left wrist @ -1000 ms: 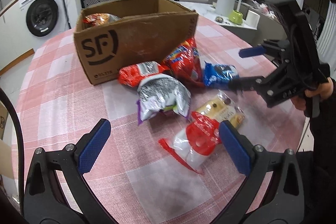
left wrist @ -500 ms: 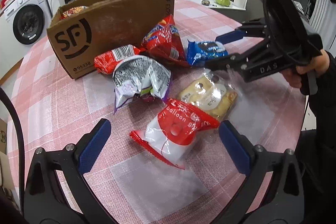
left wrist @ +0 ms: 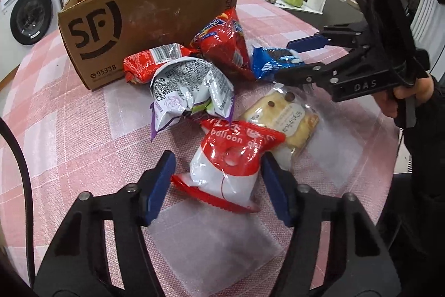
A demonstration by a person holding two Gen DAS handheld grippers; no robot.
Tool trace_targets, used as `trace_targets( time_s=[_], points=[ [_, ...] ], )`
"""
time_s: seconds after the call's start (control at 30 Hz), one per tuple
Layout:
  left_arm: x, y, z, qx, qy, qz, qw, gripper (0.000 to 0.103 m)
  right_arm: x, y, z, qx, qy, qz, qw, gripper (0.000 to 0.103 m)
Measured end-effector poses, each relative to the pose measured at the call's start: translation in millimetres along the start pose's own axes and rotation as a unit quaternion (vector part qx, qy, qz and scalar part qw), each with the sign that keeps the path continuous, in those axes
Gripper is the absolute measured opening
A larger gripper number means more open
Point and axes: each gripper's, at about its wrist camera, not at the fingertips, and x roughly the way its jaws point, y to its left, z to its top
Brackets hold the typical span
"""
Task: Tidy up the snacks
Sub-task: 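Grasp the red-white balloon bag with the left gripper while the right gripper grasps the blue Oreo pack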
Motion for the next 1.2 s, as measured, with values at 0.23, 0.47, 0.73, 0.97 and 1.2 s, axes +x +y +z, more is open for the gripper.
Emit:
trace_targets(
  time_s=[0.23,0.47,0.73,0.97,1.2],
  points=[
    [-14,0,-2,0.008,-0.008,-0.014,0.9998,0.05,1,0,0,0.0,0.0,0.003,1.0,0.072],
    [-12,-9,-1,0.015,-0.006,-0.019,0.9997,0.046,1,0,-1,-0.002,-0.002,0.007,1.0,0.071],
    [-17,-7,1,0.007,-0.014,-0.042,0.999,0.039,-3,6,-4,-0.03,-0.011,0.019,0.999,0.046],
    [-21,-6,0,0.005,-0.023,-0.042,0.9988,0.039,-17,9,-2,-0.035,-0.029,0.021,0.999,0.046],
    [-38,-4,0,0.002,-0.044,-0.043,0.9981,0.039,-31,12,0,-0.039,-0.047,0.023,0.998,0.046]
  ],
)
